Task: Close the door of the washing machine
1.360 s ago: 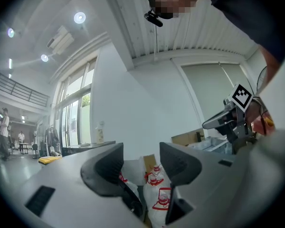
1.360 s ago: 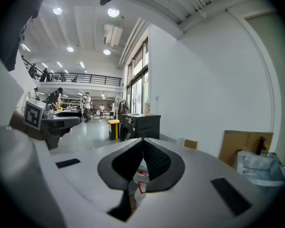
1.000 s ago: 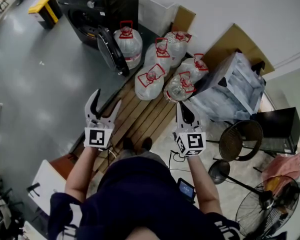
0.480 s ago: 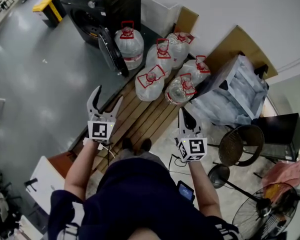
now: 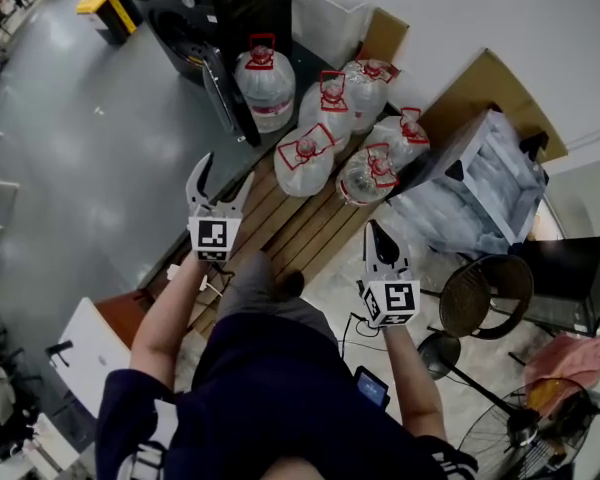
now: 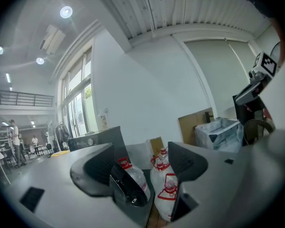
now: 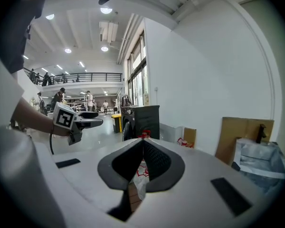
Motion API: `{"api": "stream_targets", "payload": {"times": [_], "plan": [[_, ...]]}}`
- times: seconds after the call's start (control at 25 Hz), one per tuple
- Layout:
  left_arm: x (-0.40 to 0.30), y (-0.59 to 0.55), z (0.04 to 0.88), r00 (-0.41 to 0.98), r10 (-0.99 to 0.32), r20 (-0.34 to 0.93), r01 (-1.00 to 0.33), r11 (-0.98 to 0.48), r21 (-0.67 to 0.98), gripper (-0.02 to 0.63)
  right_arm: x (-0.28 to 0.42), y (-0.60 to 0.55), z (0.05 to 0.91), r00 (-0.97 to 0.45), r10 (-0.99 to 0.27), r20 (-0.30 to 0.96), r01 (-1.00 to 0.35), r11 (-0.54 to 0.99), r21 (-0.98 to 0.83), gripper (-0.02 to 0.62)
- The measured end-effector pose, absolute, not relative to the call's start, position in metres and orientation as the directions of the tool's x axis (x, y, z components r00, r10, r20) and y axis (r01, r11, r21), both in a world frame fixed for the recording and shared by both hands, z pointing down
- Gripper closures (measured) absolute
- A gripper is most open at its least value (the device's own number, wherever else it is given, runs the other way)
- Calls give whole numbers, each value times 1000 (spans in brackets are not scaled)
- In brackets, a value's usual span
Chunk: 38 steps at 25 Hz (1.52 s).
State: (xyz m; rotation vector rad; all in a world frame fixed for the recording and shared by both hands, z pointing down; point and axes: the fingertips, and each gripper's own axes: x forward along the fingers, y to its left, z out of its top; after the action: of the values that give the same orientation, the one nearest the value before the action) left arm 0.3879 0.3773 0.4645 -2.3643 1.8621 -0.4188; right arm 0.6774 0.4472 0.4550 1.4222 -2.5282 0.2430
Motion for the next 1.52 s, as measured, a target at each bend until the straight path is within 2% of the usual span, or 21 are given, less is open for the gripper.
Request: {"api": "stream_targets", "payload": {"times": [0.48, 0.76, 1.2, 1.52], "plan": [[387, 347, 480, 220, -958, 184, -923, -265, -280, 258, 677, 444, 479, -487, -817, 309, -867, 493, -64, 575], [375, 313, 510, 238, -946, 220, -924, -290, -250, 258, 656, 422, 502, -438, -817, 375, -891, 450, -61, 575], [337, 224, 597, 256, -910, 326, -907, -343, -245, 259, 557, 340, 511, -360, -825, 437, -917, 399, -2, 575], [306, 178, 628, 283, -881, 380, -907, -374, -191, 259, 476, 292, 498, -308, -833, 460, -929, 367, 41, 575]]}}
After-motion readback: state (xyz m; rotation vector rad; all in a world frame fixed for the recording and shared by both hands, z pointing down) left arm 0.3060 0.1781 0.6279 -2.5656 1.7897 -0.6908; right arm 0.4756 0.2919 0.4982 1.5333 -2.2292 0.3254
